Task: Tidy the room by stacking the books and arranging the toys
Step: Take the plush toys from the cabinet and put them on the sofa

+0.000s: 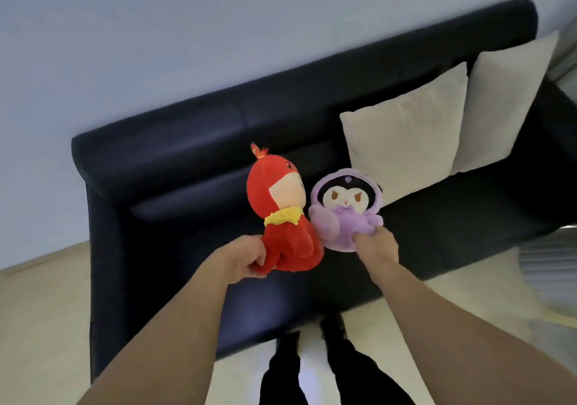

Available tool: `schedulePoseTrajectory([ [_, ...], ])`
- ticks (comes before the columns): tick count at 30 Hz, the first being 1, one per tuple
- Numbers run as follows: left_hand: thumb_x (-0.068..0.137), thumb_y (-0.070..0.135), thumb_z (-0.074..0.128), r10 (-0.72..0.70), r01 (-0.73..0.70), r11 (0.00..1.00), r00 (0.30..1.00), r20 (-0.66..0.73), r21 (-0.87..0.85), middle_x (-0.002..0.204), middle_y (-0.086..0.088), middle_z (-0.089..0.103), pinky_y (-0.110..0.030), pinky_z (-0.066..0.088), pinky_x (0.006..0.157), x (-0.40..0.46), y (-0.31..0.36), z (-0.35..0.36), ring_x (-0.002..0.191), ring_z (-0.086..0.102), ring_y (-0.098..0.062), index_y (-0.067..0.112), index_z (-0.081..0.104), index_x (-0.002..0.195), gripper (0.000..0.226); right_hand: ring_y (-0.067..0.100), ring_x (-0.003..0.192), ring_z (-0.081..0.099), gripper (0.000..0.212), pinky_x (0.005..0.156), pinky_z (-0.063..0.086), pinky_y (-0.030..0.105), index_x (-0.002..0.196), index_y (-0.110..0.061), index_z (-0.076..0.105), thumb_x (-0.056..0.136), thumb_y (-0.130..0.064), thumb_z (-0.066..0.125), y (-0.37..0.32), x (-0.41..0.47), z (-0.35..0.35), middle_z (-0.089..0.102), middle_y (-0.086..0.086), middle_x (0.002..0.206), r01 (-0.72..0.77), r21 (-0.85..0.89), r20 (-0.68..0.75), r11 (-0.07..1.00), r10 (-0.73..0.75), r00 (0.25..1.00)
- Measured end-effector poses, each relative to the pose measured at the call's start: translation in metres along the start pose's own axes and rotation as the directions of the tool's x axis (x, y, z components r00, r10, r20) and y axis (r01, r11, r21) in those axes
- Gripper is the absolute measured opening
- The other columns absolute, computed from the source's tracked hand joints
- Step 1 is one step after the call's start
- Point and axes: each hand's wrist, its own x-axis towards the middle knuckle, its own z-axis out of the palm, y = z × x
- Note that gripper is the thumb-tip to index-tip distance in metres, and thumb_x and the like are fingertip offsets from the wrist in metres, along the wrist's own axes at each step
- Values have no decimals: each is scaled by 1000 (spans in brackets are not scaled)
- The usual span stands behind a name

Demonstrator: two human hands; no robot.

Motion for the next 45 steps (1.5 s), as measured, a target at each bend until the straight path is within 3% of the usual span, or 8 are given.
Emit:
schedulePoseTrajectory([
  [4, 98, -9, 45, 41, -46, 984, 999, 29, 170, 94, -6, 60, -23, 56, 78, 93, -4, -14, 84, 60, -15, 9, 53, 130, 37, 26, 85, 65, 17, 80, 56, 41, 101, -9, 61, 86, -17, 62, -11, 44, 37, 65, 7, 91, 79, 0, 8, 997, -79, 997],
  [11, 99, 17, 55, 239, -176, 865, 968, -77, 469, 105, -7, 51, -35, 47, 86, 272, -18, -16, 96, 55, -21, 7, 55, 116, 19, 10, 92, 57, 50, 75, 43, 25, 139, -19, 46, 92, -9, 59, -2, 146, 107, 55, -9, 98, 170, 151, 15, 974, -175, 985],
  [15, 101, 4, 46, 162, -160, 987, 986, 51, -33, 106, -12, 63, -35, 57, 70, 329, -4, -22, 85, 63, -19, 7, 55, 123, 24, 12, 101, 54, 54, 82, 45, 30, 140, -22, 45, 91, -6, 59, 12, 196, 139, 57, -6, 110, 169, 200, 18, 965, -176, 984],
  [18, 84, -13, 46, 150, -13, 912, 941, 302, -411, 126, -10, 64, -48, 53, 99, 347, -7, -33, 115, 61, -25, 11, 56, 137, 59, 16, 116, 52, 55, 88, 45, 32, 140, -21, 46, 90, -4, 60, 22, 225, 156, 56, -1, 127, 150, 182, 48, 972, -161, 986],
  [20, 86, 9, 67, 219, -30, 871, 917, 333, -490, 130, -4, 66, -58, 42, 107, 352, -5, -33, 123, 59, -24, 19, 60, 136, 52, 17, 116, 53, 53, 87, 46, 31, 139, -21, 48, 90, -5, 60, 26, 234, 164, 56, -1, 125, 141, 163, 86, 976, -157, 984],
  [24, 49, 50, 96, 151, -75, 836, 984, 96, -543, 137, 2, 60, -75, 28, 107, 350, 2, -12, 130, 52, -29, 40, 42, 143, 109, 19, 112, 56, 51, 87, 49, 32, 137, -21, 50, 89, -4, 59, 33, 242, 177, 59, -1, 122, 93, 181, 94, 979, -111, 989],
  [36, 68, 29, 79, 235, -149, 768, 970, 58, -622, 131, 1, 67, -59, 42, 103, 350, -29, -45, 125, 59, -26, 35, 56, 137, 73, 20, 91, 64, 22, 74, 55, 34, 112, -25, 55, 93, -16, 58, 21, 300, 172, 66, 2, 104, 47, 169, 32, 985, -53, 998],
  [45, 75, 30, 87, 282, -330, 889, 941, -188, -317, 125, 14, 64, -32, 42, 99, 374, -43, -29, 120, 56, -10, 28, 58, 137, 68, 38, 126, 41, 62, 101, 43, 49, 145, -27, 31, 90, -19, 59, 25, 315, 207, 27, 12, 146, -134, -16, -115, 991, 131, 985],
])
